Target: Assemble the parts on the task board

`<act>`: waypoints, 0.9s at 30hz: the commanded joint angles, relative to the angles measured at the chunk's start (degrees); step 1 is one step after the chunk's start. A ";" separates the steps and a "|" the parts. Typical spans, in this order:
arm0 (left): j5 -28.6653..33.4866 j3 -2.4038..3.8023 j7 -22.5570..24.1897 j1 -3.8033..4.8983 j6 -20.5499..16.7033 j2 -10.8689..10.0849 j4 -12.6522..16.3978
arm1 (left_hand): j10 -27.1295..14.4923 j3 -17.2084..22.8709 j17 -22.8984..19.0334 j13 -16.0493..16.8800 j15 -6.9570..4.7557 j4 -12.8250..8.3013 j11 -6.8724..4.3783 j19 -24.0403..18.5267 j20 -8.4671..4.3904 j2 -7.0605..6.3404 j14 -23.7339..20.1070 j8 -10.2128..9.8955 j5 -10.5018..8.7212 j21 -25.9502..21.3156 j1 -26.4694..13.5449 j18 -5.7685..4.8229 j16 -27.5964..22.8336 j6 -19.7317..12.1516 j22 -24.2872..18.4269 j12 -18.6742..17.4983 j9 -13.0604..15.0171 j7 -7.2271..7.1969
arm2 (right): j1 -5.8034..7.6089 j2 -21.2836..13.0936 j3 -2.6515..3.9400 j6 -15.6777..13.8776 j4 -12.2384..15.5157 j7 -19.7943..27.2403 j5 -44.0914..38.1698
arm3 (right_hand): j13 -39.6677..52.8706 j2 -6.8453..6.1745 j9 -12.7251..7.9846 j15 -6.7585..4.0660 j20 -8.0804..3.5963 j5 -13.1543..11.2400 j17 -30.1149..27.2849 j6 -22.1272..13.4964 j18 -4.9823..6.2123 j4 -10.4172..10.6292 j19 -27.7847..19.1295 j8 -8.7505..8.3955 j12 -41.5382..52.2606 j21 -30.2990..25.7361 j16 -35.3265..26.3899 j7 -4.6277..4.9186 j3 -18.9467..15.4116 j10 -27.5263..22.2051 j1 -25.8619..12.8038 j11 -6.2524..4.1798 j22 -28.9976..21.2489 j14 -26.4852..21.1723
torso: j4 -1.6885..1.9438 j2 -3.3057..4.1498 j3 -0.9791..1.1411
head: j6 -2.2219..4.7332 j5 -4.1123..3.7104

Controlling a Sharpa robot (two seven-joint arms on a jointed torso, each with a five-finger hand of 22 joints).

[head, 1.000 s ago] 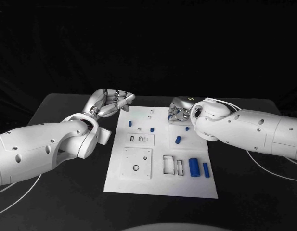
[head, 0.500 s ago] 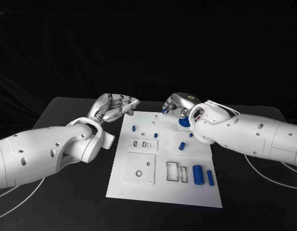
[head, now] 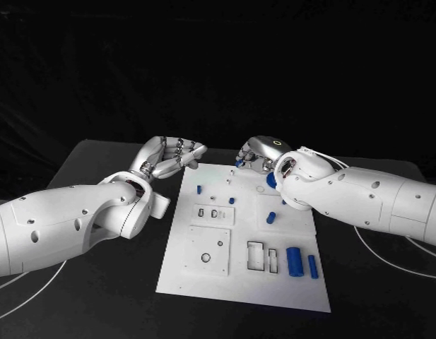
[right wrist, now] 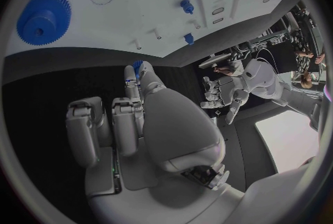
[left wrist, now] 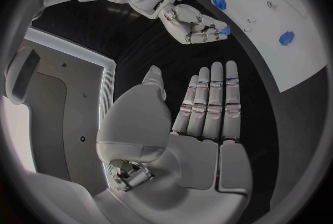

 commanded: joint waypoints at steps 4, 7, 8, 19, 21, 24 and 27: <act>0.02 0.07 0.93 0.62 0.16 0.02 0.48 | -0.25 -0.48 -0.08 0.08 0.03 0.00 -0.01 -0.37 -0.10 0.49 -0.27 -0.06 -0.36 -0.25 0.36 0.07 -0.37 0.00 -0.09 -0.12 0.06 0.40 | 0.06 0.55 0.03 3.21 -0.85 -0.14 -0.55 | -0.03 0.01 0.53 0.24 -0.16 0.29 15.08 1.03 -0.39 -0.10 5.99 -0.24 -0.28 0.26 0.23 -0.80 0.41 -0.14 0.26 0.16 15.09 5.97 | 0.48 1.04 -0.32 | -0.04 0.00; 0.02 0.07 0.94 0.79 0.27 -0.03 0.58 | -0.25 -0.48 -0.08 0.08 0.03 0.00 -0.01 -0.37 -0.10 0.49 -0.27 -0.06 -0.36 -0.25 0.36 0.07 -0.37 0.00 -0.09 -0.12 0.06 0.40 | 0.06 0.80 0.03 3.46 -1.33 -0.39 -0.72 | -0.03 0.01 0.53 0.24 -0.16 0.29 15.08 1.03 -0.39 -0.10 5.99 -0.24 -0.28 0.26 0.23 -0.80 0.41 -0.14 0.26 0.16 15.09 5.97 | 0.67 1.25 -0.37 | -0.25 -0.14; 0.02 0.07 0.96 0.83 0.33 -0.03 0.58 | -0.25 -0.48 -0.08 0.08 0.03 0.00 -0.01 -0.37 -0.10 0.49 -0.27 -0.06 -0.36 -0.25 0.36 0.07 -0.37 0.00 -0.09 -0.12 0.06 0.40 | 0.06 0.86 0.03 3.45 -1.46 -0.44 -0.75 | -0.03 0.01 0.53 0.24 -0.16 0.29 15.08 1.03 -0.39 -0.10 5.99 -0.24 -0.28 0.26 0.23 -0.80 0.41 -0.14 0.26 0.16 15.09 5.97 | 0.79 1.31 -0.42 | -0.33 -0.29; 0.02 0.08 1.04 1.03 0.32 -0.16 0.53 | -0.27 -0.48 -0.11 0.09 0.05 -0.01 0.00 -0.39 -0.08 0.50 -0.34 -0.07 -0.36 -0.34 0.41 0.07 -0.42 -0.01 -0.14 -0.12 0.06 0.41 | 0.06 1.68 0.04 3.17 -2.41 -0.67 -1.21 | -0.02 -0.02 0.50 0.24 -0.15 0.29 15.08 0.99 -0.39 -0.04 5.99 -0.33 -0.43 0.26 0.23 -0.81 0.48 -0.19 0.27 0.17 15.09 5.97 | 0.92 1.43 -0.58 | -0.53 -0.42; 0.02 0.08 1.04 1.05 0.33 -0.17 0.58 | -0.27 -0.48 -0.11 0.09 0.05 -0.01 0.00 -0.39 -0.08 0.50 -0.34 -0.07 -0.36 -0.34 0.41 0.07 -0.42 -0.01 -0.14 -0.12 0.06 0.41 | 0.06 1.82 0.04 3.33 -2.54 -0.76 -1.23 | -0.02 -0.02 0.50 0.24 -0.14 0.29 15.08 0.98 -0.39 -0.03 5.99 -0.35 -0.47 0.26 0.23 -0.81 0.51 -0.20 0.28 0.17 15.09 5.97 | 0.88 1.39 -0.56 | -0.62 -0.44; 0.02 0.08 1.03 1.07 0.34 -0.13 0.59 | -0.27 -0.48 -0.11 0.09 0.05 -0.01 0.00 -0.39 -0.08 0.50 -0.34 -0.07 -0.36 -0.34 0.41 0.07 -0.42 -0.01 -0.14 -0.12 0.06 0.41 | 0.06 1.99 0.04 3.56 -2.80 -0.85 -1.24 | -0.02 -0.05 0.48 0.23 -0.14 0.29 15.08 0.94 -0.39 -0.01 5.99 -0.40 -0.54 0.26 0.23 -0.83 0.55 -0.23 0.30 0.16 15.09 5.97 | 0.89 1.30 -0.58 | -0.71 -0.52; 0.02 0.08 1.03 1.09 0.34 -0.09 0.59 | -0.27 -0.48 -0.11 0.09 0.05 -0.01 0.00 -0.39 -0.08 0.50 -0.34 -0.07 -0.36 -0.34 0.41 0.07 -0.42 -0.01 -0.14 -0.12 0.06 0.41 | 0.05 2.12 0.04 3.61 -3.03 -0.81 -1.18 | -0.02 -0.07 0.47 0.23 -0.14 0.29 15.08 0.90 -0.39 0.02 5.99 -0.45 -0.62 0.26 0.23 -0.82 0.59 -0.27 0.30 0.16 15.09 5.97 | 0.90 1.31 -0.57 | -0.77 -0.50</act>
